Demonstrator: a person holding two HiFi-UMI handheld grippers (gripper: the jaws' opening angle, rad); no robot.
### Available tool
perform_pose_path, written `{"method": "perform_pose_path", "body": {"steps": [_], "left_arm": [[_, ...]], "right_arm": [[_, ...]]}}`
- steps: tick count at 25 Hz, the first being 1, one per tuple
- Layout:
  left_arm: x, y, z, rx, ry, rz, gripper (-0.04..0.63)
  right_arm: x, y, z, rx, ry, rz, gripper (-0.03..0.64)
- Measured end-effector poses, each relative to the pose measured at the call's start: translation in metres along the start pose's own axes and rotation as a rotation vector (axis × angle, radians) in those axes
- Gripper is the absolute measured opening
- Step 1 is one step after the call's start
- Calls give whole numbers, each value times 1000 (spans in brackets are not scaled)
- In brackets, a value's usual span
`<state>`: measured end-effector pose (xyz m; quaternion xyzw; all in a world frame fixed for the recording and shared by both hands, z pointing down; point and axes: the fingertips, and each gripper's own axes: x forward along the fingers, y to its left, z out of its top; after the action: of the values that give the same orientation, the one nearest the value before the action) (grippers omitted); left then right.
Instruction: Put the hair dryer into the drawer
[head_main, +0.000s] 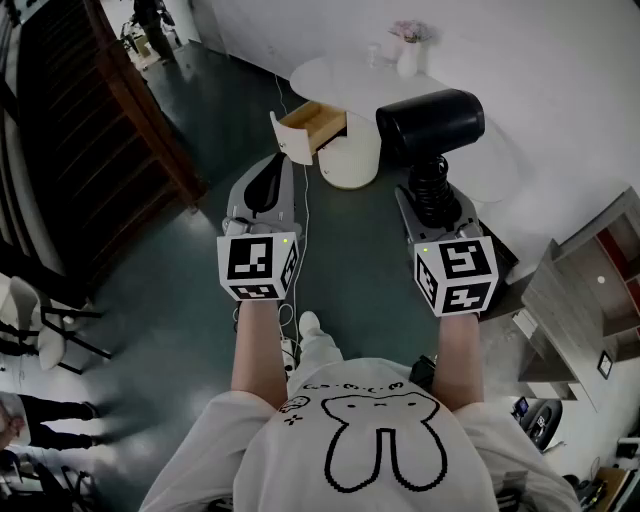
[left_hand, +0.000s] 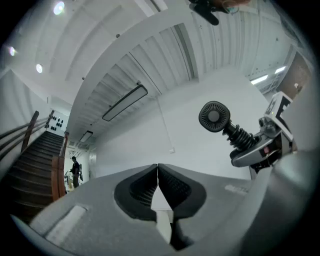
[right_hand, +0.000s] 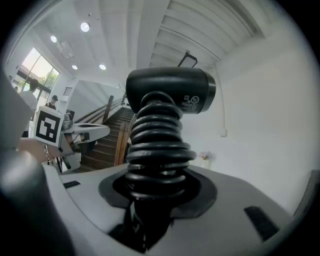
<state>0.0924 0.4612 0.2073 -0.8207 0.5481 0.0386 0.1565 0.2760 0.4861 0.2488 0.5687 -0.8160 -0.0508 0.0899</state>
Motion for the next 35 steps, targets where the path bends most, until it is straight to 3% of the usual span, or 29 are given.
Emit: {"method": "perform_pose_path", "body": {"steps": [9, 20, 28, 35], "left_arm": [[0, -19, 5, 46, -3, -3, 18], [27, 3, -9, 51, -2, 0, 18], [79, 48, -40, -12, 3, -7, 18], [147, 95, -77, -15, 23, -8, 18]], "right_arm": [[-10, -11, 0, -29, -12, 2, 179], [26, -34, 10, -19, -59, -36, 179], [96, -46, 1, -9, -34, -44, 179], [187, -62, -3, 6, -4, -43, 179]]}}
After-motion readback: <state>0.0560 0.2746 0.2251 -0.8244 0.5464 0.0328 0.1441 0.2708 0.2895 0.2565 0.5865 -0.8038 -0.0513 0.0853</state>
